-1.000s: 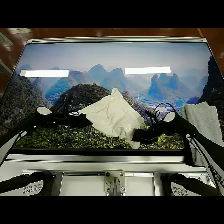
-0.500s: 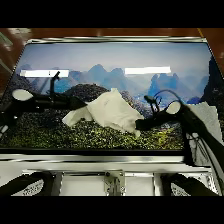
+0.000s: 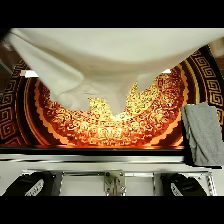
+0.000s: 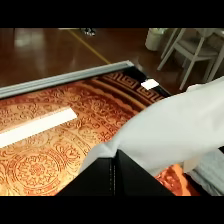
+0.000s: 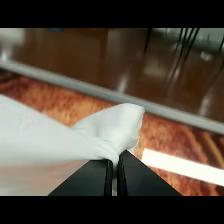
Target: Fold the shirts.
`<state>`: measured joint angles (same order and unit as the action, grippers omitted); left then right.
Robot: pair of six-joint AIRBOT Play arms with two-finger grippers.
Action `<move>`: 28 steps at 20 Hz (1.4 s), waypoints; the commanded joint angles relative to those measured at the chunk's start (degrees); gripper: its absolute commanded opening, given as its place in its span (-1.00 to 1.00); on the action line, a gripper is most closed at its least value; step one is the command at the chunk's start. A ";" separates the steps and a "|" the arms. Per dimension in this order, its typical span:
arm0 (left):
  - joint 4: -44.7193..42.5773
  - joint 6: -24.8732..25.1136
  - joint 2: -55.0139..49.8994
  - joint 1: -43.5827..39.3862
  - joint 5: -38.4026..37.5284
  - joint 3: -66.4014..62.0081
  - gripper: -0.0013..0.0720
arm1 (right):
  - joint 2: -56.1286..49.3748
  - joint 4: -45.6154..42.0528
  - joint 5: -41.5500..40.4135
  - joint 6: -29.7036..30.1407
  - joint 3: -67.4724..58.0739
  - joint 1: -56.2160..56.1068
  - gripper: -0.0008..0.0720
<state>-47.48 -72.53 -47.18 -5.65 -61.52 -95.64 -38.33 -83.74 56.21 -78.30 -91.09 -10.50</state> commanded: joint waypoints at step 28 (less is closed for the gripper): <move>11.28 -6.16 -34.64 -1.27 30.56 35.50 -0.87 | -55.93 -2.12 -9.44 -23.50 6.82 -0.02 -0.76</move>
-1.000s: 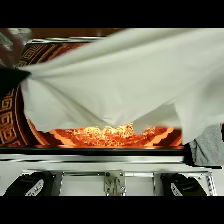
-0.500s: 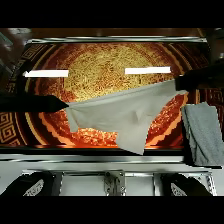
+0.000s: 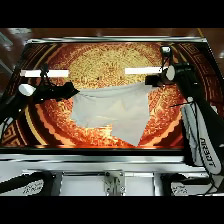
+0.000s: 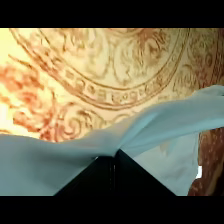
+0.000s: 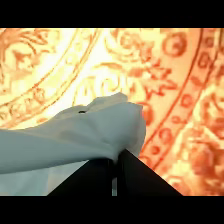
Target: Fold the shirts.
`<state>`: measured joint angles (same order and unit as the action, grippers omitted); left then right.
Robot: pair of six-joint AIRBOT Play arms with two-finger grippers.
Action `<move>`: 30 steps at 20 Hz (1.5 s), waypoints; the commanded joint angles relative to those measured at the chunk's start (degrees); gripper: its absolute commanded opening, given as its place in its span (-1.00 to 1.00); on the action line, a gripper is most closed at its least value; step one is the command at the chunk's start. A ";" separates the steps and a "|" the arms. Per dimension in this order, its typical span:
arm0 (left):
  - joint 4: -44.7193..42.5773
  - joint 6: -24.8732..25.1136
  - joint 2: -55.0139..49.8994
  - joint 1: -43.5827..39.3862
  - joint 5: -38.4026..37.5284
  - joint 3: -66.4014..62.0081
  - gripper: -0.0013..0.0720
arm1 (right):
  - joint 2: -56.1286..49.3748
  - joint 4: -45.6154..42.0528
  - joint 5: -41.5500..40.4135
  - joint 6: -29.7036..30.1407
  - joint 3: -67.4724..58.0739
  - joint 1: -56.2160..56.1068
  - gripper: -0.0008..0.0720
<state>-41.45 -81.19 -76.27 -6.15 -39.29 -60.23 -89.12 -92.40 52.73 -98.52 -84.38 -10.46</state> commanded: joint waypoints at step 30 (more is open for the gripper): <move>4.83 -8.28 -6.97 -14.86 -8.52 14.56 0.98 | 2.43 35.04 23.21 24.81 16.31 23.80 0.77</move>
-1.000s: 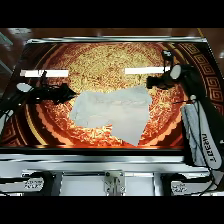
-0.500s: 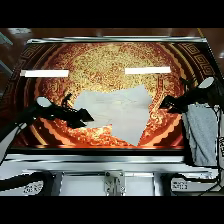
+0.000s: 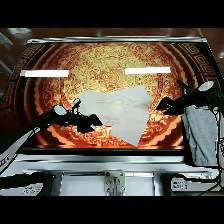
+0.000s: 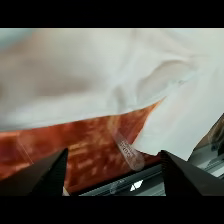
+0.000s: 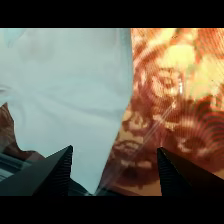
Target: Fold the shirts.
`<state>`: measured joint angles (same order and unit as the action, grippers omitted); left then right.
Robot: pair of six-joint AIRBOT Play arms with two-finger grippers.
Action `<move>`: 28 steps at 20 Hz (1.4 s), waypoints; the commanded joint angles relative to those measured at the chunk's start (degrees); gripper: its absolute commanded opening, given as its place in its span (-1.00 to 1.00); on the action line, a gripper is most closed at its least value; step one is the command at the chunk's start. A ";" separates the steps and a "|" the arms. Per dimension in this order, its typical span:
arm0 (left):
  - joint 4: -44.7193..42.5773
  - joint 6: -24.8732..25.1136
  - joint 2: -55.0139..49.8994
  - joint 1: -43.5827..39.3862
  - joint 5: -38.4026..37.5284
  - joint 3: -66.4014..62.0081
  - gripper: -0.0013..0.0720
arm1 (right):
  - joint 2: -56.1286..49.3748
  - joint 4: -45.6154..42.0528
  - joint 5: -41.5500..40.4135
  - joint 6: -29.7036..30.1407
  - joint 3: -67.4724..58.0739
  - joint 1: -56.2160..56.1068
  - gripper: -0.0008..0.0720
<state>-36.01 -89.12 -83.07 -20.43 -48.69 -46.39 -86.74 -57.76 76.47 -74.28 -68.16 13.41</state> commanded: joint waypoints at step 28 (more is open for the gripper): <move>2.19 6.99 2.21 -0.81 19.54 3.04 -0.87 | -12.44 2.23 -13.75 -5.75 0.20 -11.61 0.76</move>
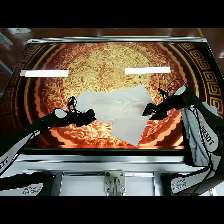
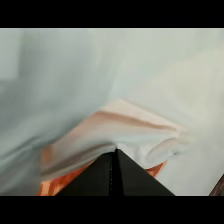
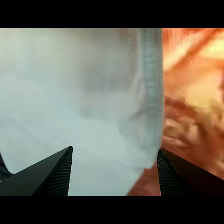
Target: Fold the shirts.
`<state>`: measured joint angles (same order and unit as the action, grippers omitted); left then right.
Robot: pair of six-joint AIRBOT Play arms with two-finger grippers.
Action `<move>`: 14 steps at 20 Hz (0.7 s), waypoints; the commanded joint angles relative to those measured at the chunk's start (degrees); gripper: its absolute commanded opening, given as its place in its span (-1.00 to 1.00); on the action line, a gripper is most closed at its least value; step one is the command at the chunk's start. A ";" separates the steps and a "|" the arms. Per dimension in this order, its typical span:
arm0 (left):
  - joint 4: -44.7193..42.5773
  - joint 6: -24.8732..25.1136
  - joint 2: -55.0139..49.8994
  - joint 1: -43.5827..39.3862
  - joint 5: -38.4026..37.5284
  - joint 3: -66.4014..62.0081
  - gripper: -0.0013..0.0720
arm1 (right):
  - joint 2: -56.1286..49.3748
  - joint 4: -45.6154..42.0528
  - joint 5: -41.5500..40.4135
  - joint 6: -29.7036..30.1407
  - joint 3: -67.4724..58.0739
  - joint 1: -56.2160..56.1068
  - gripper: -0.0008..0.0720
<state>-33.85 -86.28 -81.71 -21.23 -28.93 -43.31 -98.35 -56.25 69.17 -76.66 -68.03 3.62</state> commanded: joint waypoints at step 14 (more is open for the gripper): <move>-7.32 14.73 34.42 5.88 -1.70 -22.18 -0.88 | 34.21 3.45 -7.19 11.39 -16.17 -2.29 -0.78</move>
<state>-39.70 -75.16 -57.10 -17.04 -30.09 -55.75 -75.92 -53.36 63.40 -68.88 -77.06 0.80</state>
